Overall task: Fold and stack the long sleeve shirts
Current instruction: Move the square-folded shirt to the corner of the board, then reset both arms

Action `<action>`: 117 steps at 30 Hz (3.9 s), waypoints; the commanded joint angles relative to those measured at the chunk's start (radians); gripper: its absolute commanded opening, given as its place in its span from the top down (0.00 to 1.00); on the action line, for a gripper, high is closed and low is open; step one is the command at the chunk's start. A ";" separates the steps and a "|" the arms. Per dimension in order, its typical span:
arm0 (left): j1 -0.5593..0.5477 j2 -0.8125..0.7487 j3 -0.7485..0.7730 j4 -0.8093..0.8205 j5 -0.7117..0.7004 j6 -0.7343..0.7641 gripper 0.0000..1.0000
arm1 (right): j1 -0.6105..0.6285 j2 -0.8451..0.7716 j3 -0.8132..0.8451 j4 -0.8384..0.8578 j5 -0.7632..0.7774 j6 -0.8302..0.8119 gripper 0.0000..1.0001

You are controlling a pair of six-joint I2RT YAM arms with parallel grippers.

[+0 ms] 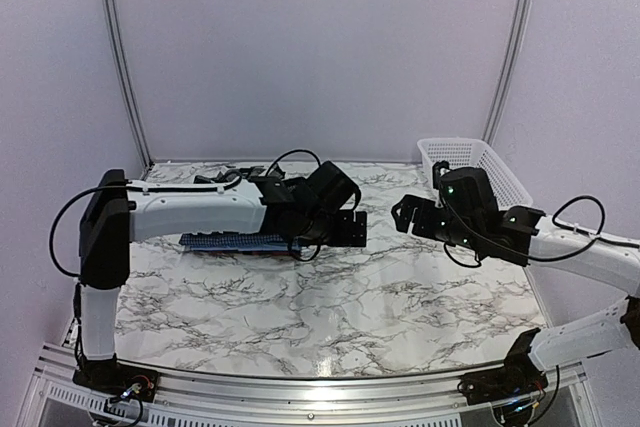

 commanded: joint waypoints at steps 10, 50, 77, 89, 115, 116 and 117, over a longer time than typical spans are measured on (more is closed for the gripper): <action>0.078 0.208 0.103 -0.013 0.045 -0.023 0.01 | -0.011 -0.132 -0.038 -0.147 0.091 0.050 0.01; 0.610 0.193 -0.051 0.042 0.245 0.244 0.01 | -0.012 -0.104 -0.066 -0.104 0.050 0.055 0.01; 0.724 0.148 0.121 -0.053 0.377 0.405 0.01 | -0.012 -0.046 -0.012 -0.110 0.058 0.017 0.01; 0.583 -0.175 -0.100 0.004 0.318 0.413 0.01 | -0.013 -0.044 0.067 -0.127 0.126 -0.052 0.02; 0.453 -0.805 -0.766 0.316 0.171 0.304 0.01 | -0.010 -0.102 0.055 0.007 0.238 -0.160 0.01; 0.453 -0.806 -0.769 0.319 0.170 0.303 0.01 | -0.008 -0.112 0.046 0.016 0.240 -0.165 0.02; 0.453 -0.806 -0.772 0.319 0.167 0.302 0.01 | -0.007 -0.122 0.037 0.026 0.241 -0.174 0.01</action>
